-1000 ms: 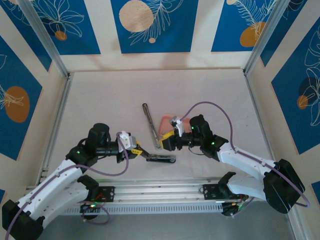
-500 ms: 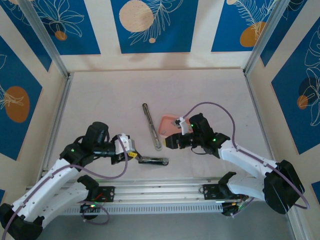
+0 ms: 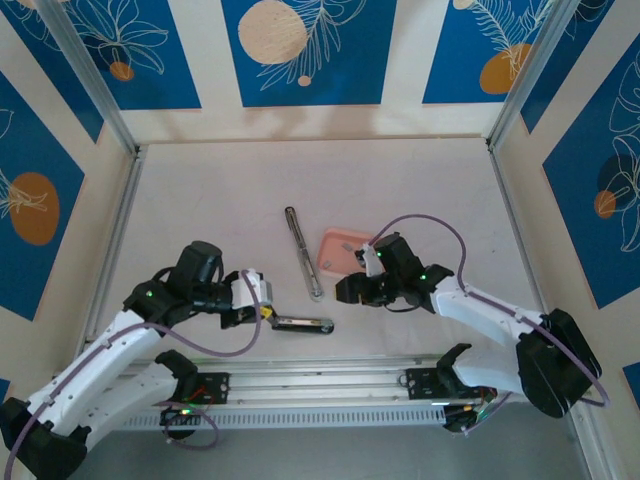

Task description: Load the staples into the stapler

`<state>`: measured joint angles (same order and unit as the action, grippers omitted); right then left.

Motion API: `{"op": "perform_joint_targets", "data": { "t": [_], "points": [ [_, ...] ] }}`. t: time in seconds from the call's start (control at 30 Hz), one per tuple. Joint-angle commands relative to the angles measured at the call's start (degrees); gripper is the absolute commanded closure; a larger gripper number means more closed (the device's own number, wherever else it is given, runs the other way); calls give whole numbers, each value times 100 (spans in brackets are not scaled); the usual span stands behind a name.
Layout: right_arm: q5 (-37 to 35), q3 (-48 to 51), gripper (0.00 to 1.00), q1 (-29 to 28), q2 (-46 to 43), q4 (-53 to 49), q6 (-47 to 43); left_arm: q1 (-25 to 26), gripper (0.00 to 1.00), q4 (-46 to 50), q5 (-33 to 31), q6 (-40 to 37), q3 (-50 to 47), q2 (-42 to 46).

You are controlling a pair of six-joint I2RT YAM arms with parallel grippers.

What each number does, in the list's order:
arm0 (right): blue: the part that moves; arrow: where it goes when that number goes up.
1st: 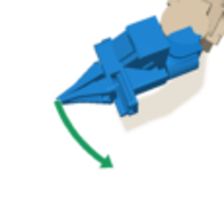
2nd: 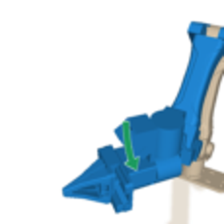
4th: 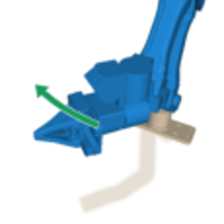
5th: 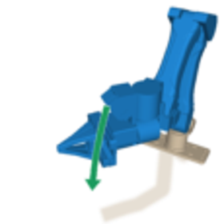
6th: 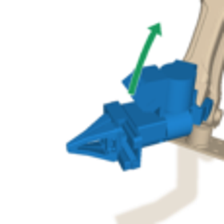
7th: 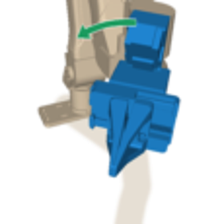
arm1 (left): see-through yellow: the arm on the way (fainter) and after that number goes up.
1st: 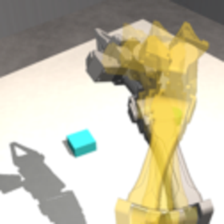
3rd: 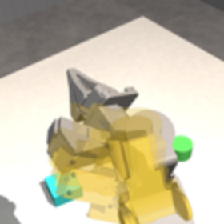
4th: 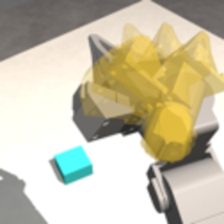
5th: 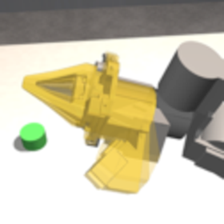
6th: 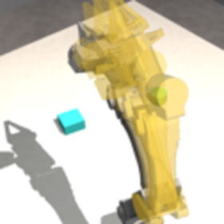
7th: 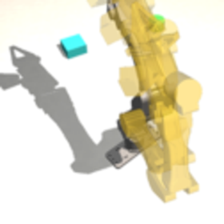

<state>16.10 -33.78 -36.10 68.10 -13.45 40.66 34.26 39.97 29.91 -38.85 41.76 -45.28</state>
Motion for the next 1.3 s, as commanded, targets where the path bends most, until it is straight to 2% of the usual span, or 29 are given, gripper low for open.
{"op": "perform_joint_targets", "data": {
  "t": [0.0,0.13,0.33,0.53,0.97,1.27],
  "points": [
    [393,151,49,-24,328,-24,267,46,79,-27,113,-210,253,6],
    [643,98,52,-187,815,287,436,46,79,-6,54,-294,260,-63],
    [595,79,52,-638,1185,494,637,46,79,7,46,-343,294,-166],
    [583,171,57,-723,1401,877,830,49,79,28,25,-360,284,-175],
    [419,159,73,-836,1725,942,864,88,80,-19,-268,-192,494,-416],
    [194,122,78,-952,1707,1051,939,740,82,-353,-989,149,802,-1046]
  ]
}}
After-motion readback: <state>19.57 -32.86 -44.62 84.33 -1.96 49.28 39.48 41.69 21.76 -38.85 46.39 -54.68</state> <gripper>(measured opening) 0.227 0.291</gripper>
